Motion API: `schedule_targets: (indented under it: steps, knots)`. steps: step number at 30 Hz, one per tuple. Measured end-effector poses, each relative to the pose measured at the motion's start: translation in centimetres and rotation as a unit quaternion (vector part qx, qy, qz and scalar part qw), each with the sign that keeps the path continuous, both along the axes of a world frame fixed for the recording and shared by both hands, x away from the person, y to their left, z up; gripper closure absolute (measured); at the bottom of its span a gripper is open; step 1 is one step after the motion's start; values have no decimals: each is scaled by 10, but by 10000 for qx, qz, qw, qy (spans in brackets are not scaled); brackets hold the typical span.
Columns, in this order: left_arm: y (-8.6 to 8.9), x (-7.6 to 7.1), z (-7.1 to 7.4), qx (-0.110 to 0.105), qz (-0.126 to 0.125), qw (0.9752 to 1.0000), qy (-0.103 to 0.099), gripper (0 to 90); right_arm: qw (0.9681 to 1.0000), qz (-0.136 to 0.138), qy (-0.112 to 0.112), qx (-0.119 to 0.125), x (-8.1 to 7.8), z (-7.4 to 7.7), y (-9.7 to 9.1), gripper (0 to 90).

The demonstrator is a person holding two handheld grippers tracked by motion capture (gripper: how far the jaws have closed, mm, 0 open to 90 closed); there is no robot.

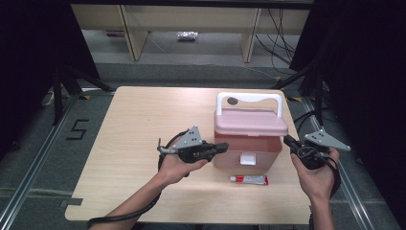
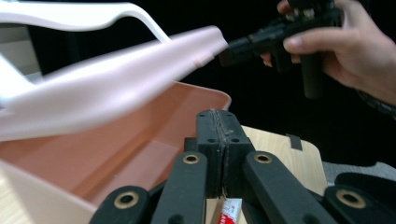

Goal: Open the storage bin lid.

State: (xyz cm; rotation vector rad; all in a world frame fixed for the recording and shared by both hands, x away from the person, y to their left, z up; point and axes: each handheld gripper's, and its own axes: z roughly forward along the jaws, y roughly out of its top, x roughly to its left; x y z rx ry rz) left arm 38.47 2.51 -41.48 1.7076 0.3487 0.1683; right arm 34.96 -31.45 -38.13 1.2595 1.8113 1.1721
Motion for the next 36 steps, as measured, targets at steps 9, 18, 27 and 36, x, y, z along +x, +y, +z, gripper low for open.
schedule_targets:
  steps: [9, 18, 27, 36]
  knots:
    - [-24, 0, -13, 159, -278, 9994, 100, 894, 10000, 50, 24, -43, 3, 4, 0, 900]
    - [-47, 5, -25, 307, -477, 9983, -153, 894, 9999, 7, 136, 39, 4, 4, 5, 900]
    - [-57, 8, -37, 564, -406, 9971, -299, 895, 9999, 10, 119, -6, 5, 5, 5, 900]
    - [-62, 8, -44, 747, -364, 9958, -393, 895, 9999, 65, 52, -68, 7, 8, 6, 900]
